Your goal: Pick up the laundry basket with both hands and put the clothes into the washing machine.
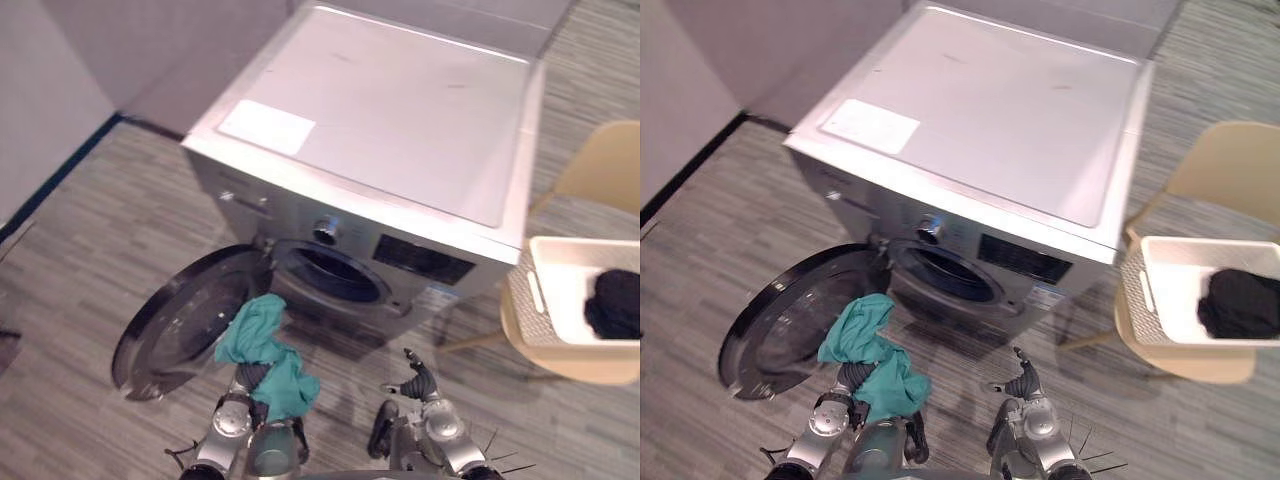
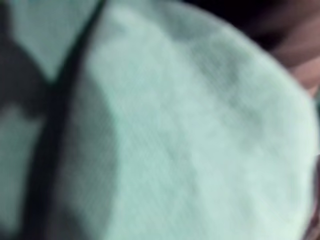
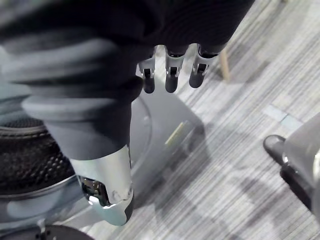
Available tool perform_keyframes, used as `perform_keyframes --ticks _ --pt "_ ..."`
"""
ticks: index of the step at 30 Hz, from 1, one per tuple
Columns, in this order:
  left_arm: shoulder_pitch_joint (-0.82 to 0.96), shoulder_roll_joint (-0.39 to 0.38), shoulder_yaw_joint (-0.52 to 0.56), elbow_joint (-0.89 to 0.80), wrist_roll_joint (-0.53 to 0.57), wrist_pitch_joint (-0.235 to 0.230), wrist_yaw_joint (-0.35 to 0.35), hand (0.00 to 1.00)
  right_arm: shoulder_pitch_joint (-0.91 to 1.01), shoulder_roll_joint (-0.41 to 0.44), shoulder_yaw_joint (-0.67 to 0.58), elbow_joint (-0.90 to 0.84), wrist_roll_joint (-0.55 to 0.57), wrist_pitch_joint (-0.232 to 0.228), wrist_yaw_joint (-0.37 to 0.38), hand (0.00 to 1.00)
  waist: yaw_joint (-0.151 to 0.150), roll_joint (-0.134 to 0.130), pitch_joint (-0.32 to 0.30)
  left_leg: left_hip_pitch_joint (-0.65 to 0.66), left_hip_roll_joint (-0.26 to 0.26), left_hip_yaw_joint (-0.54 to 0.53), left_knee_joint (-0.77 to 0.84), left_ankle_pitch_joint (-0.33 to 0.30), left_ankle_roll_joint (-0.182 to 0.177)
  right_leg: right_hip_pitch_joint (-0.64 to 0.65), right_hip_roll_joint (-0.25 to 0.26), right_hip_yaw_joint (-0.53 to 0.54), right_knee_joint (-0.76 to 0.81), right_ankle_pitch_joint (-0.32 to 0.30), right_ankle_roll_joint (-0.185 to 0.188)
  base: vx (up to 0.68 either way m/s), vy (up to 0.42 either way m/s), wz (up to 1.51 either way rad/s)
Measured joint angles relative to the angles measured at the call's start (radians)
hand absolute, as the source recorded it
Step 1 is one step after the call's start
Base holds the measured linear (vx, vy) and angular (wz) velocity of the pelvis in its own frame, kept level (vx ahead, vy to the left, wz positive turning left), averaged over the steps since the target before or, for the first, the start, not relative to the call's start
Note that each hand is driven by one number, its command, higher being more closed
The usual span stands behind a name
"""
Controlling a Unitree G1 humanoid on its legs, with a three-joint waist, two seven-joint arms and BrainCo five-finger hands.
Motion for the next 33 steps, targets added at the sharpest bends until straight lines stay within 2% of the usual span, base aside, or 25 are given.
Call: perform_keyframes --ticks 3,5,6,7,8,9,10,11,12,14,15,16,18,20,21,23,27,30,33 --pt "-0.002 -0.012 0.044 0.003 -0.001 0.001 0.001 1.0 0.01 -0.017 0.001 0.008 0.0 0.001 0.0 0.0 -0.017 0.002 0.001 -0.021 0.063 0.023 0.104 -0.012 -0.035 0.001 0.049 0.034 -0.021 -0.002 0.003 0.19 -0.113 -0.5" --pt "-0.01 -0.026 0.06 0.001 -0.004 0.003 0.006 1.0 0.006 -0.049 0.002 0.007 0.002 0.0 -0.002 0.0 -0.014 0.02 0.015 -0.121 0.131 -0.058 0.387 0.003 -0.022 0.031 0.081 0.068 -0.028 0.0 -0.002 0.19 -0.097 -0.62" --pt "-0.012 -0.037 0.06 0.0 -0.004 0.002 0.01 1.0 -0.006 -0.061 0.003 0.008 0.002 0.001 -0.003 0.0 -0.011 0.012 0.037 -0.166 0.119 -0.132 0.46 -0.024 -0.037 0.047 0.079 0.095 -0.025 -0.001 -0.003 0.13 0.081 -0.72" --pt "-0.013 -0.043 0.06 -0.004 -0.005 0.0 0.019 1.0 -0.021 -0.076 -0.001 0.008 0.005 0.0 -0.012 0.0 -0.011 0.018 0.045 -0.194 0.088 -0.194 0.446 -0.051 -0.036 0.044 0.069 0.122 -0.02 -0.001 -0.002 0.11 0.117 -0.8" --pt "-0.027 -0.043 0.06 -0.007 -0.006 -0.001 0.024 1.0 -0.036 -0.088 -0.004 0.006 0.01 -0.001 -0.025 0.0 -0.014 0.03 0.058 -0.213 0.066 -0.231 0.393 -0.05 -0.034 0.041 0.066 0.139 -0.015 -0.001 -0.001 0.08 0.163 -0.81" --pt "-0.033 -0.045 0.061 -0.006 -0.016 -0.001 0.032 1.0 -0.044 -0.096 -0.007 0.006 0.011 -0.003 -0.03 0.0 -0.015 0.038 0.065 -0.224 0.058 -0.255 0.285 -0.007 -0.037 0.017 0.072 0.152 0.003 -0.004 0.007 0.08 0.219 -0.84" --pt "-0.046 -0.045 0.065 -0.005 -0.029 -0.002 0.045 1.0 -0.051 -0.102 -0.008 0.007 0.013 -0.002 -0.037 0.0 -0.008 0.05 0.069 -0.22 0.055 -0.271 0.241 -0.008 -0.047 -0.012 0.085 0.174 0.029 -0.021 0.034 0.07 0.205 -0.67" --pt "-0.063 -0.044 0.07 0.001 -0.038 -0.001 0.047 1.0 -0.053 -0.093 -0.009 0.007 0.015 -0.001 -0.041 0.0 -0.009 0.036 0.076 -0.224 0.046 -0.264 0.236 -0.01 -0.044 -0.03 0.074 0.191 0.043 -0.028 0.042 0.06 0.183 -0.39" --pt "-0.104 -0.031 0.082 0.003 -0.068 -0.001 0.058 1.0 -0.052 -0.076 -0.008 0.007 0.022 -0.003 -0.042 0.0 -0.015 0.005 0.1 -0.246 0.018 -0.247 0.236 -0.009 -0.043 -0.078 0.038 0.205 0.078 -0.034 0.052 0.03 0.121 -0.07" --pt "-0.142 -0.029 0.091 0.003 -0.098 -0.001 0.074 1.0 -0.067 -0.07 -0.008 0.004 0.023 -0.002 -0.043 0.0 -0.014 0.001 0.142 -0.277 0.007 -0.245 0.277 -0.009 -0.043 -0.115 0.019 0.21 0.122 -0.035 0.052 -0.02 0.121 -0.09" --pt "-0.17 -0.029 0.097 0.003 -0.135 -0.001 0.093 1.0 -0.097 -0.071 -0.008 -0.005 0.025 -0.002 -0.045 0.0 -0.013 -0.001 0.175 -0.318 0.002 -0.237 0.318 -0.009 -0.043 -0.177 0.005 0.235 0.182 -0.036 0.052 -0.1 0.099 -0.24" --pt "-0.184 -0.027 0.098 0.003 -0.164 -0.001 0.1 1.0 -0.11 -0.071 -0.008 -0.011 0.032 -0.002 -0.049 0.0 -0.013 -0.003 0.178 -0.345 0.002 -0.227 0.332 -0.011 -0.04 -0.215 0.001 0.245 0.21 -0.036 0.052 -0.13 0.102 -0.37" --pt "-0.22 -0.021 0.116 0.004 -0.226 -0.001 0.12 1.0 -0.141 -0.071 -0.009 -0.031 0.041 -0.002 -0.068 0.0 -0.015 -0.005 0.189 -0.406 0.003 -0.21 0.372 -0.028 -0.013 -0.299 -0.007 0.263 0.271 -0.049 0.065 -0.12 0.042 -0.27" --pt "-0.298 -0.035 0.16 0.001 -0.334 -0.01 0.14 1.0 -0.164 -0.069 -0.016 -0.109 0.053 -0.001 -0.091 0.0 -0.015 -0.011 0.229 -0.486 0.028 -0.194 0.465 -0.075 0.007 -0.399 -0.008 0.293 0.376 -0.093 0.066 -0.17 -0.023 -0.22" --pt "-0.315 -0.038 0.17 -0.002 -0.348 -0.013 0.143 1.0 -0.166 -0.069 -0.018 -0.133 0.056 0.0 -0.095 0.0 -0.016 -0.011 0.232 -0.513 0.037 -0.194 0.488 -0.09 0.014 -0.426 -0.007 0.296 0.405 -0.106 0.069 -0.24 -0.036 -0.19" --pt "-0.401 -0.055 0.203 -0.06 -0.42 -0.022 0.158 1.0 -0.177 -0.061 -0.023 -0.248 0.063 0.001 -0.124 0.0 -0.02 -0.025 0.261 -0.651 0.066 -0.198 0.626 -0.138 0.027 -0.578 -0.01 0.322 0.552 -0.16 0.067 -0.26 -0.058 -0.14" --pt "-0.492 -0.077 0.255 -0.18 -0.495 -0.027 0.159 1.0 -0.183 -0.037 -0.028 -0.382 0.071 0.001 -0.15 0.0 -0.027 -0.033 0.273 -0.85 0.099 -0.218 0.804 -0.18 0.035 -0.786 -0.006 0.355 0.734 -0.198 0.056 -0.22 -0.037 -0.16" --pt "-0.583 -0.047 0.316 -0.271 -0.537 -0.027 0.175 1.0 -0.187 -0.022 -0.049 -0.477 0.08 -0.001 -0.155 0.0 -0.035 -0.039 0.281 -0.985 0.129 -0.225 0.954 -0.218 0.046 -0.941 0.0 0.398 0.888 -0.228 0.055 -0.12 -0.013 -0.2" --pt "-0.704 0.055 0.356 -0.341 -0.582 -0.027 0.197 1.0 -0.173 -0.017 -0.065 -0.553 0.08 -0.005 -0.15 0.0 -0.047 -0.04 0.284 -1.12 0.145 -0.255 1.081 -0.243 0.045 -1.073 0.009 0.418 1.019 -0.256 0.053 -0.15 -0.066 -0.07"
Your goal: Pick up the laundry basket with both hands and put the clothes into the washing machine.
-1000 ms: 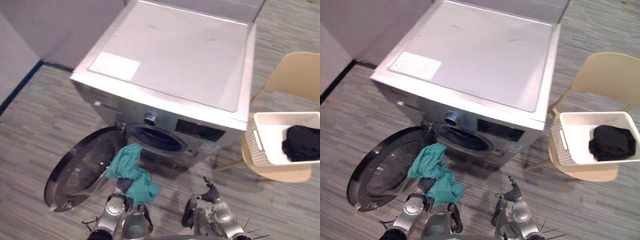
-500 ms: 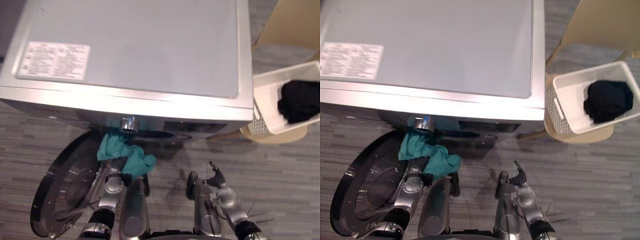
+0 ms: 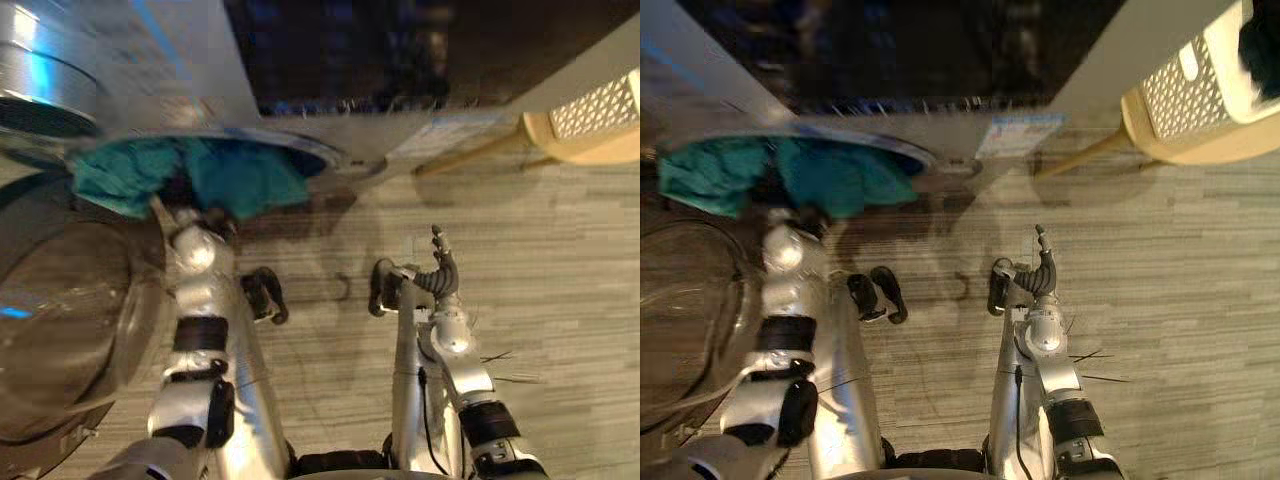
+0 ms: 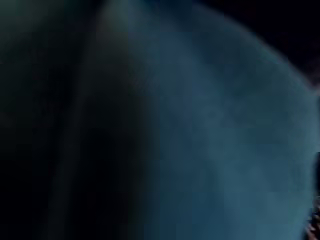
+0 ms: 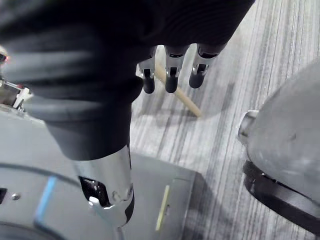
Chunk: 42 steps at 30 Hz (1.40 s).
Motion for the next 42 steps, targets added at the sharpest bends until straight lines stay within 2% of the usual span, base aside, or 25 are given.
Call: perform_keyframes --ticks 4,6,7,13,14,15,17,20,21,24,27,36,39,42 --pt "-0.157 0.092 -0.036 -0.019 -0.02 0.002 0.01 1.0 0.007 0.0 -0.039 -0.063 -0.001 -0.007 0.004 0.0 -0.003 0.0 0.0 -0.093 -0.001 -0.039 0.077 -0.003 0.0 -0.075 -0.002 0.0 0.085 -0.023 -0.007 -0.1 -0.075 0.11" --pt "-0.235 0.162 -0.096 -0.019 -0.012 0.016 0.024 1.0 0.005 -0.003 -0.054 -0.088 -0.001 -0.028 0.025 0.0 -0.001 -0.001 0.0 -0.134 0.002 -0.045 0.097 -0.003 -0.002 -0.118 -0.001 0.002 0.111 -0.027 -0.013 -0.08 -0.074 0.02" --pt "-0.248 0.174 -0.109 -0.019 -0.006 0.02 0.026 1.0 0.005 -0.005 -0.055 -0.093 -0.001 -0.035 0.03 0.0 -0.001 -0.001 0.0 -0.141 0.003 -0.045 0.1 -0.002 -0.002 -0.125 0.0 0.002 0.114 -0.027 -0.013 -0.06 -0.062 -0.06" --pt "-0.473 0.253 -0.242 -0.008 0.176 0.031 0.019 1.0 0.0 -0.007 -0.074 -0.116 0.0 -0.071 0.071 0.0 -0.006 -0.005 0.002 -0.193 0.017 -0.047 0.108 0.005 0.0 -0.174 0.007 -0.002 0.118 -0.015 -0.016 -0.01 -0.035 -0.05" --pt "-0.527 0.257 -0.258 0.026 0.233 0.032 0.018 0.0 -0.002 -0.007 -0.076 -0.117 0.0 -0.076 0.078 0.0 -0.007 -0.006 0.002 -0.202 0.018 -0.048 0.108 0.005 0.001 -0.183 0.009 -0.002 0.116 -0.015 -0.016 0.02 -0.022 -0.07" --pt "-0.555 0.259 -0.269 0.053 0.269 0.036 0.015 0.0 -0.003 -0.007 -0.079 -0.117 0.001 -0.079 0.084 0.0 -0.007 -0.007 0.002 -0.207 0.019 -0.048 0.108 0.005 0.001 -0.187 0.011 -0.002 0.116 -0.014 -0.015 0.03 -0.025 -0.11" --pt "-0.634 0.261 -0.284 0.166 0.432 0.079 -0.028 0.0 -0.023 -0.004 -0.085 -0.117 0.03 -0.091 0.101 0.0 -0.013 -0.018 0.006 -0.22 0.025 -0.044 0.107 0.005 0.0 -0.207 0.019 -0.003 0.11 -0.013 -0.014 0.04 -0.027 -0.14" --pt "-0.66 0.26 -0.309 0.277 0.622 0.13 -0.073 0.0 -0.037 -0.003 -0.097 -0.117 0.042 -0.104 0.116 0.0 -0.024 -0.02 0.007 -0.243 0.033 -0.042 0.106 0.005 0.0 -0.23 0.028 -0.003 0.103 -0.01 -0.012 0.04 -0.019 -0.13" --pt "-0.66 0.257 -0.314 0.324 0.709 0.161 -0.102 0.0 -0.037 -0.002 -0.1 -0.118 0.052 -0.114 0.129 0.0 -0.029 -0.027 0.01 -0.248 0.036 -0.039 0.106 0.005 0.0 -0.24 0.035 0.002 0.102 -0.009 -0.012 0.04 -0.02 -0.15" --pt "-0.658 0.241 -0.316 0.426 0.837 0.215 -0.165 0.0 -0.037 -0.001 -0.109 -0.117 0.083 -0.115 0.135 0.0 -0.035 -0.032 0.011 -0.259 0.052 -0.038 0.109 0.005 0.0 -0.251 0.045 -0.002 0.102 -0.008 -0.014 0.04 -0.024 -0.11" --pt "-0.657 0.241 -0.309 0.436 0.864 0.226 -0.201 0.0 -0.035 0.0 -0.11 -0.117 0.094 -0.116 0.154 0.0 -0.032 -0.032 0.011 -0.259 0.06 -0.042 0.113 0.004 -0.001 -0.251 0.052 -0.003 0.11 -0.008 -0.014 0.02 -0.032 -0.04" --pt "-0.569 0.253 -0.277 0.418 0.935 0.225 -0.201 0.0 -0.019 -0.016 -0.109 -0.117 0.121 -0.116 0.174 0.0 -0.023 -0.032 0.011 -0.259 0.065 -0.047 0.115 0.005 -0.002 -0.25 0.051 -0.006 0.115 -0.006 -0.019 0.0 -0.022 0.01" --pt "-0.521 0.281 -0.25 0.377 0.936 0.225 -0.2 0.0 -0.018 -0.017 -0.109 -0.117 0.129 -0.116 0.175 0.0 -0.017 -0.032 0.011 -0.259 0.063 -0.048 0.113 0.006 -0.003 -0.248 0.05 -0.008 0.114 -0.006 -0.02 0.02 -0.017 0.0" --pt "-0.485 0.288 -0.151 0.323 0.9 0.221 -0.185 0.0 -0.007 -0.017 -0.109 -0.117 0.128 -0.117 0.175 0.0 -0.01 -0.031 0.01 -0.259 0.055 -0.056 0.098 0.013 -0.012 -0.242 0.047 -0.018 0.103 -0.007 -0.021 0.03 -0.033 0.05"
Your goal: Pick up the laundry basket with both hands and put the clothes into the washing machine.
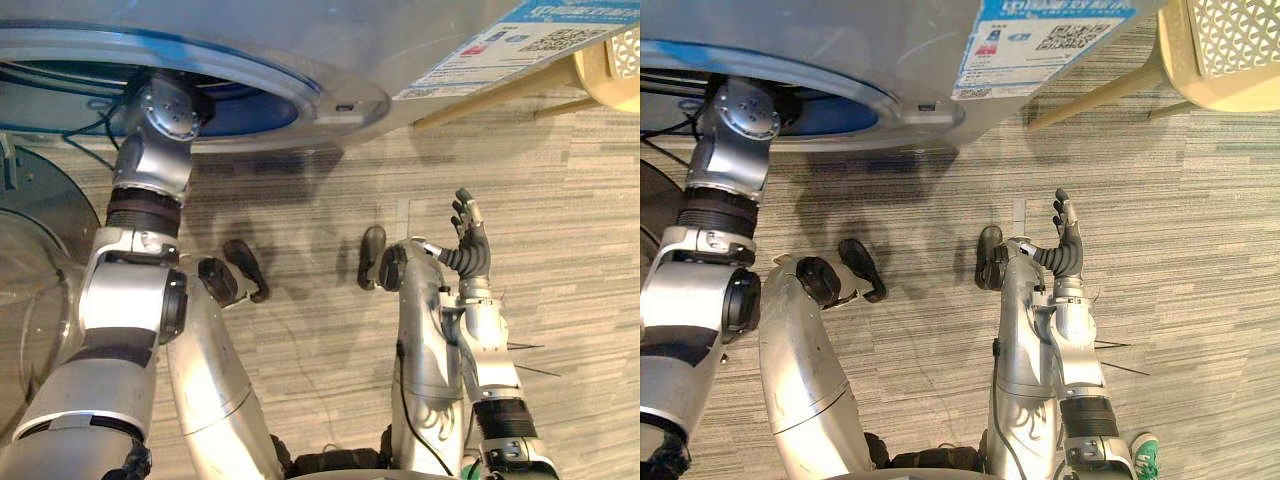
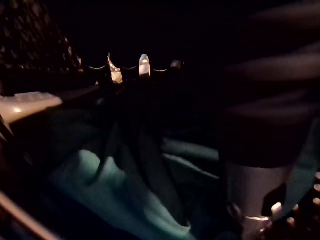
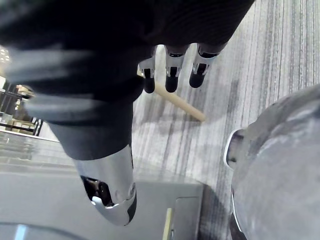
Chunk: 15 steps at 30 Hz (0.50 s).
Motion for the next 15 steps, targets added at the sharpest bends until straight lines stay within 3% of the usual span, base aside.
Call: perform_keyframes --ticks 3,8,15 --pt "0.078 0.001 0.11 -0.087 -0.115 -0.005 0.065 0.0 0.035 0.001 0.001 0.0 -0.003 -0.001 -0.003 0.0 0.013 0.0 0.0 0.016 -0.013 -0.013 -0.034 0.019 -0.009 0.03 -0.014 -0.02 -0.02 -0.004 -0.008 0.03 -0.043 0.18" --pt "0.236 -0.005 0.147 -0.25 -0.249 -0.042 0.095 0.0 0.051 0.01 0.025 0.001 -0.015 0.005 -0.005 0.0 0.03 0.002 -0.001 0.059 -0.024 -0.02 -0.093 0.045 -0.024 0.078 -0.018 -0.041 -0.06 -0.004 -0.018 0.01 -0.067 0.12" --pt "0.434 -0.136 0.152 -0.456 -0.253 -0.044 0.144 0.0 0.055 0.04 0.035 0.001 -0.053 0.016 -0.006 0.0 0.064 0.013 -0.011 0.147 -0.04 -0.025 -0.191 0.086 -0.048 0.166 -0.029 -0.075 -0.126 0.002 -0.044 0.0 -0.083 0.11"
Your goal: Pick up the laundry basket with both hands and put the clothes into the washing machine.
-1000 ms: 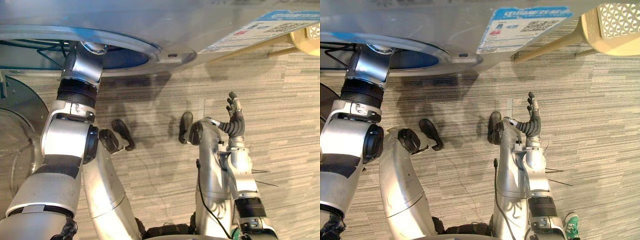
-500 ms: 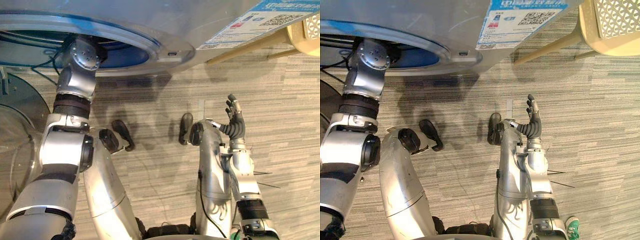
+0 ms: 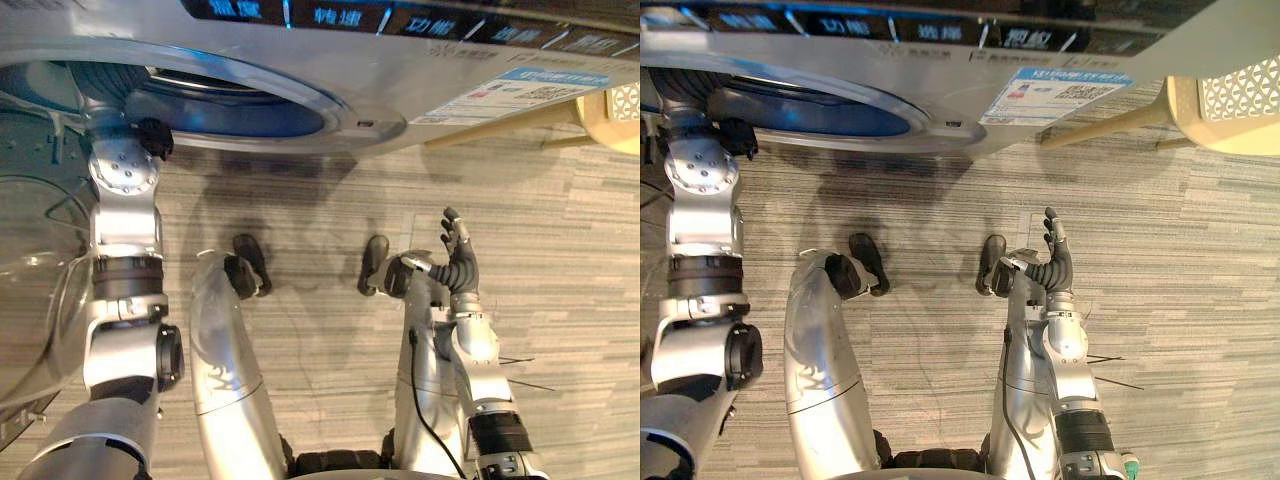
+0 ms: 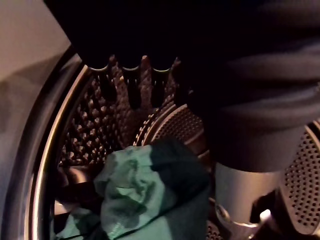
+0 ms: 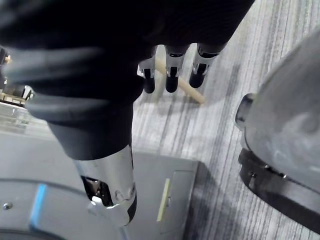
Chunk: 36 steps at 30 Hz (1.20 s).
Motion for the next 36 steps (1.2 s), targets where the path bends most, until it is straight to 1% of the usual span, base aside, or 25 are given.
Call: perform_keyframes --ticks 3,5,6,8,9,11,12,13,14,15,16,18,20,22,24,25,26,29,30,32,33,34,35,36 --pt "0.083 -0.064 0.012 -0.025 -0.005 0.0 0.003 0.0 0.0 0.006 0.0 0.0 -0.002 0.012 -0.001 0.0 0.003 0.004 -0.017 0.037 -0.001 -0.001 -0.032 0.007 -0.007 0.039 0.0 -0.012 -0.026 0.0 -0.007 0.01 -0.07 0.06" --pt "0.19 -0.15 0.014 -0.05 -0.027 -0.004 0.019 0.0 0.015 0.009 -0.001 0.0 -0.002 0.027 -0.003 0.0 0.006 0.007 -0.054 0.077 -0.003 0.005 -0.072 0.013 -0.014 0.076 0.001 -0.018 -0.057 -0.001 -0.008 0.02 -0.072 0.05" --pt "0.22 -0.174 0.014 -0.05 -0.038 -0.007 0.022 0.0 0.019 0.01 -0.001 0.0 -0.002 0.03 -0.006 0.0 0.006 0.008 -0.065 0.09 -0.003 0.008 -0.083 0.014 -0.016 0.087 0.001 -0.019 -0.067 -0.001 -0.009 0.04 -0.067 0.05" --pt "0.344 -0.265 0.003 -0.062 -0.076 -0.02 0.034 0.0 0.035 0.02 -0.004 0.001 -0.004 0.035 -0.019 0.0 0.007 0.01 -0.081 0.18 -0.005 0.021 -0.139 0.019 -0.025 0.171 0.003 -0.027 -0.116 -0.001 -0.009 0.06 -0.064 0.07" --pt "0.38 -0.287 -0.004 -0.064 -0.081 -0.024 0.037 0.0 0.043 0.021 -0.006 0.001 -0.005 0.036 -0.019 0.0 0.008 0.012 -0.083 0.209 -0.006 0.025 -0.156 0.02 -0.027 0.197 0.002 -0.03 -0.131 -0.001 -0.009 0.07 -0.069 0.1" --pt "0.515 -0.353 -0.048 -0.063 -0.156 -0.051 0.03 0.0 0.081 0.019 -0.018 0.019 -0.003 0.042 -0.019 0.0 0.01 0.026 -0.11 0.317 -0.02 0.034 -0.233 0.031 -0.038 0.305 -0.001 -0.046 -0.2 0.0 -0.01 0.11 -0.076 0.17" --pt "0.554 -0.362 -0.057 -0.061 -0.173 -0.06 0.021 0.0 0.091 0.019 -0.019 0.031 -0.002 0.042 -0.019 0.0 0.011 0.027 -0.118 0.352 -0.021 0.041 -0.257 0.036 -0.04 0.338 -0.001 -0.047 -0.218 0.0 -0.01 0.15 -0.086 0.18" --pt "0.615 -0.371 -0.081 -0.045 -0.207 -0.076 0.007 0.0 0.112 0.018 -0.02 0.062 0.002 0.046 -0.019 0.0 0.016 0.031 -0.136 0.42 -0.028 0.054 -0.303 0.041 -0.044 0.404 -0.002 -0.055 -0.261 0.001 -0.01 0.14 -0.065 0.16" --pt "0.646 -0.378 -0.094 -0.023 -0.233 -0.084 -0.016 0.0 0.124 0.017 -0.023 0.087 0.005 0.057 -0.019 0.0 0.017 0.041 -0.144 0.479 -0.033 0.059 -0.342 0.043 -0.047 0.469 -0.002 -0.069 -0.301 0.001 -0.011 0.18 -0.043 0.21" --pt "0.702 -0.376 -0.127 0.028 -0.248 -0.09 -0.055 0.0 0.157 0.018 -0.025 0.123 0.01 0.071 -0.019 0.0 0.031 0.047 -0.161 0.595 -0.042 0.078 -0.418 0.062 -0.053 0.578 -0.002 -0.075 -0.367 0.013 -0.008 0.16 -0.02 0.16" --pt "0.725 -0.375 -0.138 0.046 -0.251 -0.091 -0.068 0.0 0.173 0.018 -0.023 0.135 0.013 0.074 -0.018 0.0 0.033 0.048 -0.176 0.636 -0.046 0.085 -0.451 0.067 -0.055 0.615 -0.001 -0.077 -0.396 0.016 -0.006 0.22 -0.022 0.18" --pt "0.787 -0.377 -0.159 0.112 -0.252 -0.099 -0.103 0.0 0.21 0.021 -0.016 0.161 0.023 0.079 -0.018 0.0 0.033 0.055 -0.215 0.77 -0.057 0.107 -0.566 0.096 -0.056 0.746 -0.001 -0.093 -0.503 0.04 0.005 0.2 0.001 0.11" --pt "0.82 -0.376 -0.163 0.166 -0.25 -0.102 -0.121 0.0 0.231 0.022 -0.016 0.172 0.032 0.08 -0.018 0.0 0.032 0.056 -0.246 0.847 -0.063 0.128 -0.639 0.113 -0.057 0.817 0.002 -0.098 -0.574 0.059 0.009 0.16 0.013 -0.02" --pt "0.849 -0.374 -0.163 0.252 -0.241 -0.103 -0.143 0.0 0.256 0.021 -0.021 0.203 0.044 0.08 -0.02 0.0 0.032 0.056 -0.284 0.958 -0.079 0.164 -0.748 0.142 -0.058 0.909 0.006 -0.098 -0.67 0.089 0.02 0.16 0.016 -0.12" --pt "0.858 -0.366 -0.162 0.378 -0.236 -0.106 -0.167 0.0 0.269 0.021 -0.028 0.299 0.049 0.08 -0.02 0.0 0.026 0.062 -0.342 1.049 -0.097 0.196 -0.881 0.187 -0.061 0.981 0.018 -0.094 -0.794 0.134 0.03 0.16 0.032 -0.19" --pt "0.856 -0.363 -0.162 0.409 -0.227 -0.106 -0.173 0.0 0.266 0.021 -0.032 0.332 0.056 0.08 -0.02 0.0 0.026 0.064 -0.351 1.072 -0.101 0.204 -0.913 0.201 -0.062 0.999 0.023 -0.091 -0.827 0.149 0.03 0.16 0.035 -0.21" --pt "0.852 -0.357 -0.163 0.466 -0.22 -0.106 -0.18 0.0 0.262 0.019 -0.04 0.393 0.069 0.081 -0.02 0.0 0.023 0.071 -0.36 1.119 -0.106 0.217 -0.973 0.223 -0.064 1.039 0.034 -0.086 -0.887 0.175 0.033 0.15 0.038 -0.32" --pt "0.854 -0.345 -0.161 0.546 -0.185 -0.105 -0.179 0.0 0.255 0.017 -0.042 0.492 0.082 0.083 -0.02 0.0 0.021 0.078 -0.364 1.203 -0.108 0.258 -1.023 0.232 -0.07 1.1 0.065 -0.036 -0.97 0.215 0.036 0.11 0.038 -0.46" --pt "0.854 -0.343 -0.161 0.559 -0.183 -0.105 -0.178 0.0 0.254 0.016 -0.042 0.503 0.082 0.083 -0.02 0.0 0.021 0.079 -0.365 1.21 -0.108 0.255 -1.023 0.233 -0.07 1.106 0.072 -0.024 -0.981 0.22 0.037 0.08 0.015 -0.61" --pt "0.846 -0.348 -0.164 0.593 -0.183 -0.106 -0.178 0.0 0.237 -0.003 -0.041 0.549 0.083 0.083 -0.02 0.0 0.018 0.081 -0.367 1.231 -0.123 0.199 -1.017 0.233 -0.071 1.122 0.085 0.028 -1.019 0.251 0.043 0.04 -0.002 -0.73" --pt "0.836 -0.354 -0.167 0.62 -0.183 -0.106 -0.178 0.0 0.221 -0.023 -0.042 0.574 0.083 0.083 -0.02 0.0 0.013 0.089 -0.372 1.245 -0.134 0.159 -1.029 0.233 -0.071 1.124 0.089 0.062 -1.049 0.277 0.049 0.02 0.043 -0.89" --pt "0.83 -0.355 -0.183 0.643 -0.183 -0.106 -0.178 0.0 0.212 -0.035 -0.049 0.589 0.085 0.082 -0.02 0.0 0.004 0.1 -0.378 1.262 -0.139 0.155 -1.054 0.233 -0.071 1.129 0.091 0.087 -1.086 0.304 0.055 0.0 0.06 -0.83" --pt "0.828 -0.356 -0.192 0.655 -0.182 -0.106 -0.179 0.0 0.208 -0.038 -0.06 0.599 0.086 0.082 -0.019 0.0 -0.001 0.106 -0.383 1.276 -0.141 0.162 -1.072 0.233 -0.071 1.133 0.094 0.103 -1.111 0.321 0.058 -0.03 0.123 -0.95" --pt "0.815 -0.356 -0.197 0.674 -0.174 -0.106 -0.179 0.0 0.204 -0.037 -0.081 0.614 0.095 0.082 -0.02 0.0 0.0 0.111 -0.388 1.298 -0.144 0.204 -1.101 0.233 -0.07 1.131 0.103 0.152 -1.162 0.368 0.064 -0.05 0.11 -1.03"
